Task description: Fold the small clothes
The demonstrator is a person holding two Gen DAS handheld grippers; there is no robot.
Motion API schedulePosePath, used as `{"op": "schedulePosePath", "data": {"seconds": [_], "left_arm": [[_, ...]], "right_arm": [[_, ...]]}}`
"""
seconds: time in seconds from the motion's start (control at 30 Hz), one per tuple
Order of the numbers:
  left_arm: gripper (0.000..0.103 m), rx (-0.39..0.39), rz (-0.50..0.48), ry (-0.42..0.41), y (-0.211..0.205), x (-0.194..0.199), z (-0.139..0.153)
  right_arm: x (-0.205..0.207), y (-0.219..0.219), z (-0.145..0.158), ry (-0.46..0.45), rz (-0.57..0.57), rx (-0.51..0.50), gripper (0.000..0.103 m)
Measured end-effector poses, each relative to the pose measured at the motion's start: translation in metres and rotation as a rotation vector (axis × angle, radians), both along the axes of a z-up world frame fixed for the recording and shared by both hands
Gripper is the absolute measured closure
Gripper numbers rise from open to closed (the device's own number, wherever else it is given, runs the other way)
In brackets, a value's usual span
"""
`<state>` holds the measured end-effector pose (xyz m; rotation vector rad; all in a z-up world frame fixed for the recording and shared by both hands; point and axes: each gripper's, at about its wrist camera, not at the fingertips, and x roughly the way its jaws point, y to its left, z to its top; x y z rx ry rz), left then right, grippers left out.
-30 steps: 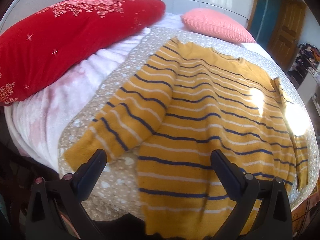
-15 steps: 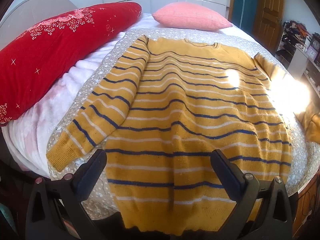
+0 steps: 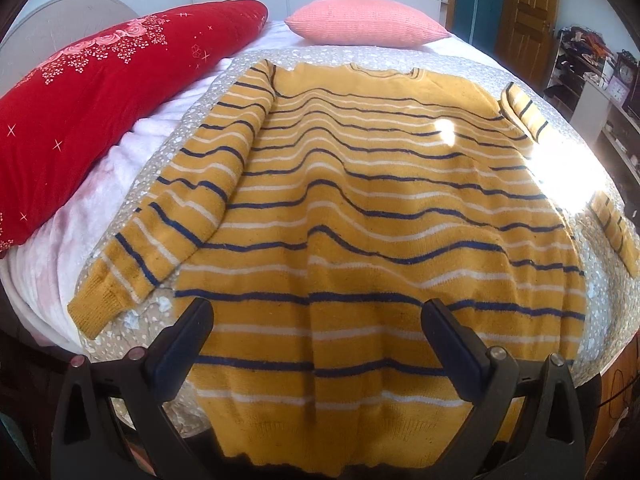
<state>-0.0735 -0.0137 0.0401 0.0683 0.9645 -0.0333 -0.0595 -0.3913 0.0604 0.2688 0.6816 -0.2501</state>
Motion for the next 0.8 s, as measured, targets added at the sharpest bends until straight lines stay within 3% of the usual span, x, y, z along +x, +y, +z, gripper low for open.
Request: {"op": "schedulePosePath", "data": {"seconds": [0.17, 0.3, 0.57, 0.8], "left_arm": [[0.000, -0.021, -0.006, 0.016, 0.001, -0.001, -0.006], [0.000, -0.049, -0.007, 0.037, 0.005, 0.000, -0.013], [0.000, -0.100, -0.006, 0.078, 0.012, 0.006, -0.025], [0.000, -0.144, -0.039, 0.093, 0.014, 0.021, -0.013]], "right_arm": [[0.011, 0.055, -0.017, 0.040, 0.179, 0.059, 0.040], [0.017, 0.084, -0.027, 0.072, 0.245, 0.059, 0.040], [0.022, 0.110, -0.039, 0.133, 0.297, 0.065, 0.040], [0.034, 0.121, -0.041, 0.166, 0.307, 0.036, 0.038]]}}
